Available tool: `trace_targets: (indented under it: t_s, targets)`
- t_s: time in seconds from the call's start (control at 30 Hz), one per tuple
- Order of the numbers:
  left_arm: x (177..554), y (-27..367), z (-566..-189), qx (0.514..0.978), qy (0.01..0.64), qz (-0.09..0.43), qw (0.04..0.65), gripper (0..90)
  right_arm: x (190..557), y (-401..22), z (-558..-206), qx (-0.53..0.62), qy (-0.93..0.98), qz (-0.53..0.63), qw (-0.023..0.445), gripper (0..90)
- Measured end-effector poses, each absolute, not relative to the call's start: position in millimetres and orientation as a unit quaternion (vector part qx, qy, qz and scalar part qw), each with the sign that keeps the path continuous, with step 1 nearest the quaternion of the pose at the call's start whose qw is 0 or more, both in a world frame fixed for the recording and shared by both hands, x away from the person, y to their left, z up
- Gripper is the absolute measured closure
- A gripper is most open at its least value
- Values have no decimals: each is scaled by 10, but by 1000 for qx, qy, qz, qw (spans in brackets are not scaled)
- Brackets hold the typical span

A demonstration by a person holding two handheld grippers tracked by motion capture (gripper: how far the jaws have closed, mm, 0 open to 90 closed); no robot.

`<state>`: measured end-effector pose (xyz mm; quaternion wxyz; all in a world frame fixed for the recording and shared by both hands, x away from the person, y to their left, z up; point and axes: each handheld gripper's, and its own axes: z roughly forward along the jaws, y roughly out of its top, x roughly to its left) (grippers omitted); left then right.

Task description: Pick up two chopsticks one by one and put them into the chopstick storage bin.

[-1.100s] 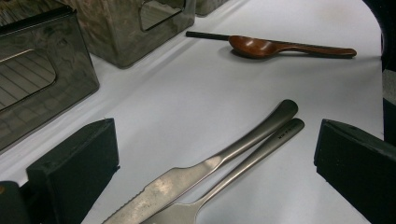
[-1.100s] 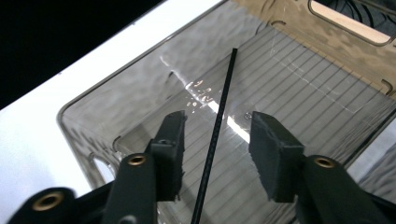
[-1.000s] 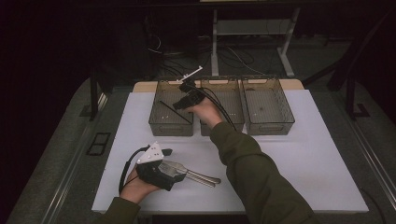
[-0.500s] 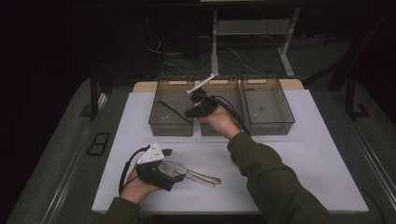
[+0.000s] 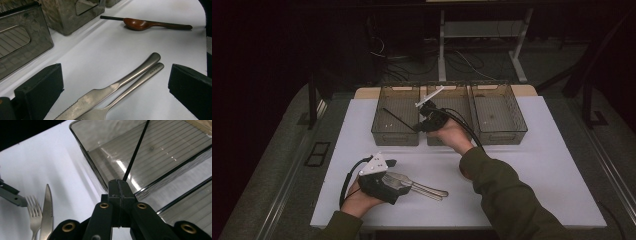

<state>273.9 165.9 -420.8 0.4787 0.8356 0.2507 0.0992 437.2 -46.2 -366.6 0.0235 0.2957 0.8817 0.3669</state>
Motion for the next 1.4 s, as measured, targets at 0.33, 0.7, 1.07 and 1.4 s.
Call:
trace_targets:
  t_s: [0.33, 0.7, 1.07, 1.4]
  targets:
    - [2739, 1660, -4210, 835, 252, 97, 479, 0, 4364, -513, -3658, 298, 877, 377, 20, 885]
    - [2746, 1676, -4212, 832, 255, 97, 483, 0, 4166, -951, -3573, 309, 852, 420, 45, 520]
    - [2743, 1667, -4227, 832, 255, 95, 483, 0, 3887, -1385, -3571, 313, 846, 425, 68, 432]
    - [2752, 1664, -4241, 834, 256, 96, 480, 0, 3590, -1742, -3661, 321, 846, 417, 84, 580]
